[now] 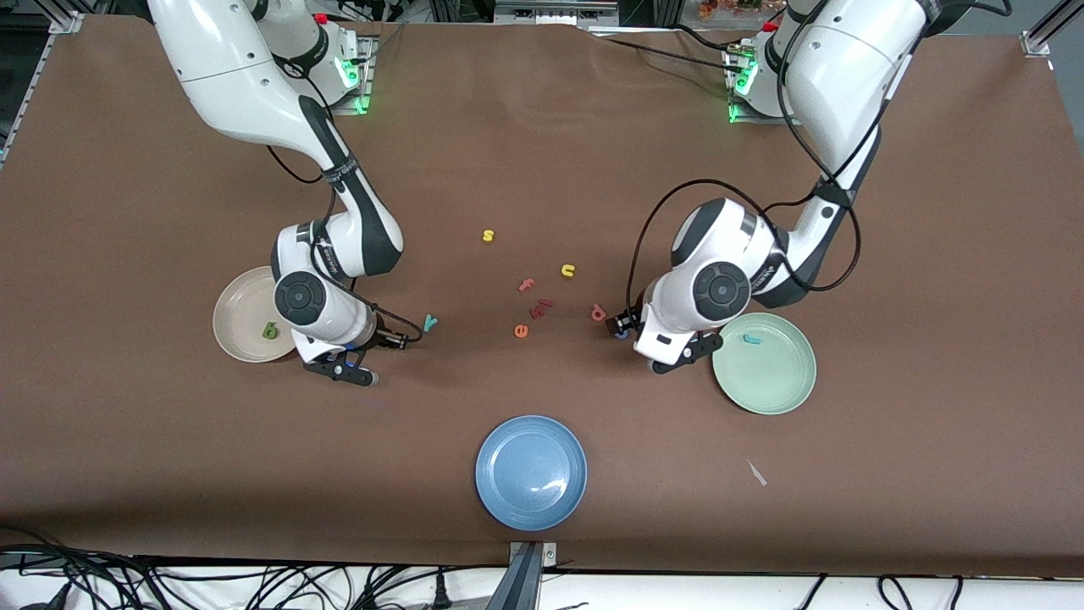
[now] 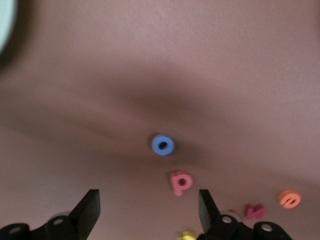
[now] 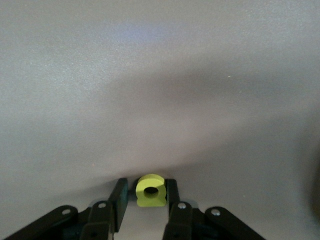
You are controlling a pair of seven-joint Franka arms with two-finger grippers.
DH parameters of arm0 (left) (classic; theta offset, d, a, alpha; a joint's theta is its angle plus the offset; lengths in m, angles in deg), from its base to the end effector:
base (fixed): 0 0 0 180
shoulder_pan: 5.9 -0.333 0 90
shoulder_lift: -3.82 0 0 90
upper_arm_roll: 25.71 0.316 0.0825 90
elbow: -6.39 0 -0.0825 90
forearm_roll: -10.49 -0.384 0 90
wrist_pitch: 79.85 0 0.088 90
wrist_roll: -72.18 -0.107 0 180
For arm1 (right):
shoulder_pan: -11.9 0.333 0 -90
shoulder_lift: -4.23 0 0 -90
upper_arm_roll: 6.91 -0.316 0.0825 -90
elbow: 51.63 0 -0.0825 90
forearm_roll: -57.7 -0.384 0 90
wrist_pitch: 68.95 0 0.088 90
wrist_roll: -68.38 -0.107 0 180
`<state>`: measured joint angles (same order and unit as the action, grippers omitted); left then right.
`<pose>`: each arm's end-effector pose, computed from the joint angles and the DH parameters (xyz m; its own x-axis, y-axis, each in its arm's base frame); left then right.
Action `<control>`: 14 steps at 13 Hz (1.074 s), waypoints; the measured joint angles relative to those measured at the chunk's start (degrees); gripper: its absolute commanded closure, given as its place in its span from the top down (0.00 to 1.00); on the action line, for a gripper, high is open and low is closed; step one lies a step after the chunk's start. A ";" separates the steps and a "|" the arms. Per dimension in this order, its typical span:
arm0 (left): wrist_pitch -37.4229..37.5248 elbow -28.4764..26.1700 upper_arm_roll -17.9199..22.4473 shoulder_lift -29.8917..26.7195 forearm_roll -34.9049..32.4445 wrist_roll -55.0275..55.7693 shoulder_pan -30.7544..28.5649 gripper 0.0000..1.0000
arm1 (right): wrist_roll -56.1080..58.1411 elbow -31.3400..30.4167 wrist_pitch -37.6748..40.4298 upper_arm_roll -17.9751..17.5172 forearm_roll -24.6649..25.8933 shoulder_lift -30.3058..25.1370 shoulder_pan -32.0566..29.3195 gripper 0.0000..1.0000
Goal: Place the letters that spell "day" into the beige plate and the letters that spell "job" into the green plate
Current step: 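Lift the yellow a with the right gripper while the left grasps the blue o, then drop the a on the white plate while the left carries the o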
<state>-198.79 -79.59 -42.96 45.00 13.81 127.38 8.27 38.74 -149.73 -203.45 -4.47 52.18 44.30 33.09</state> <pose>0.6129 -0.3387 0.2500 0.8450 0.4624 -0.2688 0.4884 -0.8719 0.0355 0.6287 0.2174 0.1786 0.9661 -0.2473 -0.0737 -0.2481 -0.9687 -0.0005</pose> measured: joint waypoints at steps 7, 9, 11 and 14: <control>-2.58 3.19 1.02 2.15 -7.16 4.24 2.36 0.87 | 1.53 0.46 0.65 0.11 0.05 -0.14 -0.05 0.09; -5.07 3.06 1.03 4.17 -7.35 5.19 2.58 0.74 | 4.34 1.21 3.25 0.93 0.08 -0.92 -0.06 0.09; -6.34 2.95 1.02 6.07 -7.73 6.02 3.07 0.71 | 9.98 1.65 7.83 3.34 0.08 -2.68 -0.15 0.09; -6.52 2.66 1.05 6.96 -7.75 6.38 3.11 0.64 | 20.87 1.52 14.76 7.99 0.08 -5.76 -0.65 0.10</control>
<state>-205.31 -76.94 -41.91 51.95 6.06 133.76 11.37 59.62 -148.22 -188.69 3.52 52.27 38.54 32.44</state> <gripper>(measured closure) 0.330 0.731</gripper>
